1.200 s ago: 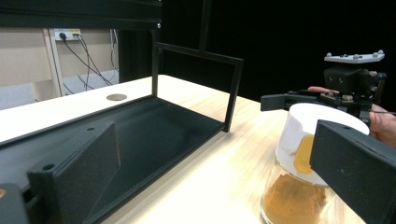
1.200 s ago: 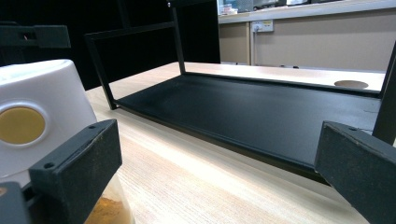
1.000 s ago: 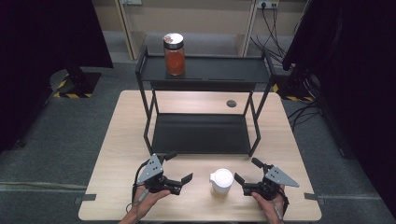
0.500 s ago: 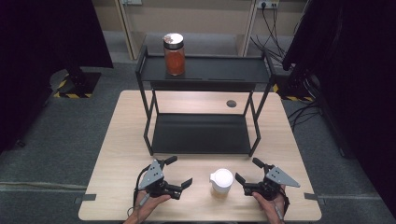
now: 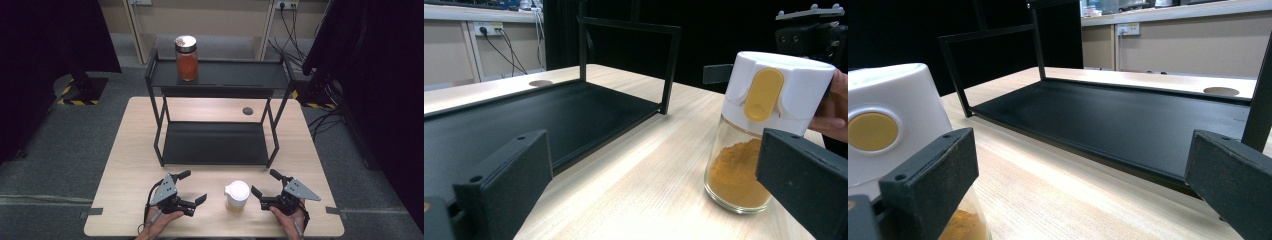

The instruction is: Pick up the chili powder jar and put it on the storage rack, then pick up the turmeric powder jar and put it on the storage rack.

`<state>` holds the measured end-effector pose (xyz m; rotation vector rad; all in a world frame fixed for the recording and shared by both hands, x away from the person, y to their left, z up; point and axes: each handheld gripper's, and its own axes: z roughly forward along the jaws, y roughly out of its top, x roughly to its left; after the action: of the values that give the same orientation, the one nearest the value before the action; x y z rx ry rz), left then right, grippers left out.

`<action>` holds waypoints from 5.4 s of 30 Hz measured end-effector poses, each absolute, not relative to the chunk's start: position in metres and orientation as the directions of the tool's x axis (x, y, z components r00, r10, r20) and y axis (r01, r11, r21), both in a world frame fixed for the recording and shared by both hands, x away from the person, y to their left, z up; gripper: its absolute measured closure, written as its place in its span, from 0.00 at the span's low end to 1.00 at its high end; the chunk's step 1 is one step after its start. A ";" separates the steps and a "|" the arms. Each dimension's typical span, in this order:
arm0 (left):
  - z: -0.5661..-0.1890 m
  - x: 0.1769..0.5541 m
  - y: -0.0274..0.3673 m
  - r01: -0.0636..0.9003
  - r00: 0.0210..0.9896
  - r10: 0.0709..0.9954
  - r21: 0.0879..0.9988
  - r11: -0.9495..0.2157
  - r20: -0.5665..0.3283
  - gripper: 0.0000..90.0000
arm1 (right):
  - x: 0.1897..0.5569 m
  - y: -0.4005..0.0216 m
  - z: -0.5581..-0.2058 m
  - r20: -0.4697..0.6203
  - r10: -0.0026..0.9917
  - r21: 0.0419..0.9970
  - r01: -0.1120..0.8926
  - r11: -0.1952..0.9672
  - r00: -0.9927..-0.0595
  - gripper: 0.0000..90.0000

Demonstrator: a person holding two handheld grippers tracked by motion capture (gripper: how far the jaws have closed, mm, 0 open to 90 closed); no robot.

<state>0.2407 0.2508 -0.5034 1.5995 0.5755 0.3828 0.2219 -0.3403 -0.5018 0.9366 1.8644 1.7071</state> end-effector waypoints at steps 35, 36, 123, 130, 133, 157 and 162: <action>-0.507 0.239 0.257 0.140 0.797 0.596 0.990 -0.019 -0.102 0.01 | 0.210 -0.342 -0.499 0.111 0.709 0.985 0.174 0.016 -0.697 0.01; -0.507 0.239 0.257 0.140 0.797 0.596 0.990 -0.019 -0.102 0.01 | 0.209 -0.342 -0.499 0.110 0.706 0.985 0.173 0.017 -0.700 0.01; -0.511 0.238 0.257 0.157 0.784 0.609 0.987 -0.012 -0.117 0.02 | 0.222 -0.296 -0.485 0.010 0.541 0.969 0.141 0.202 -0.841 0.34; -0.511 0.238 0.257 0.158 0.784 0.609 0.987 -0.011 -0.118 0.02 | 0.219 -0.297 -0.480 0.021 0.551 0.975 0.140 0.175 -0.834 0.34; -0.511 0.238 0.257 0.159 0.784 0.609 0.987 -0.011 -0.120 0.02 | 0.219 -0.297 -0.476 0.018 0.552 0.976 0.135 0.173 -0.834 0.34; -0.511 0.238 0.257 0.156 0.784 0.609 0.988 -0.013 -0.116 0.02 | 0.233 -0.296 -0.430 0.014 0.558 0.979 0.125 0.161 -0.829 0.34; -0.511 0.238 0.257 0.157 0.784 0.610 0.987 -0.012 -0.117 0.02 | 0.236 -0.295 -0.422 0.014 0.563 0.979 0.127 0.161 -0.827 0.34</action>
<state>0.2381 0.2570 -0.5109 1.5694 0.6331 0.3988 0.2356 -0.2947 -0.4217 0.6579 2.0918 1.7072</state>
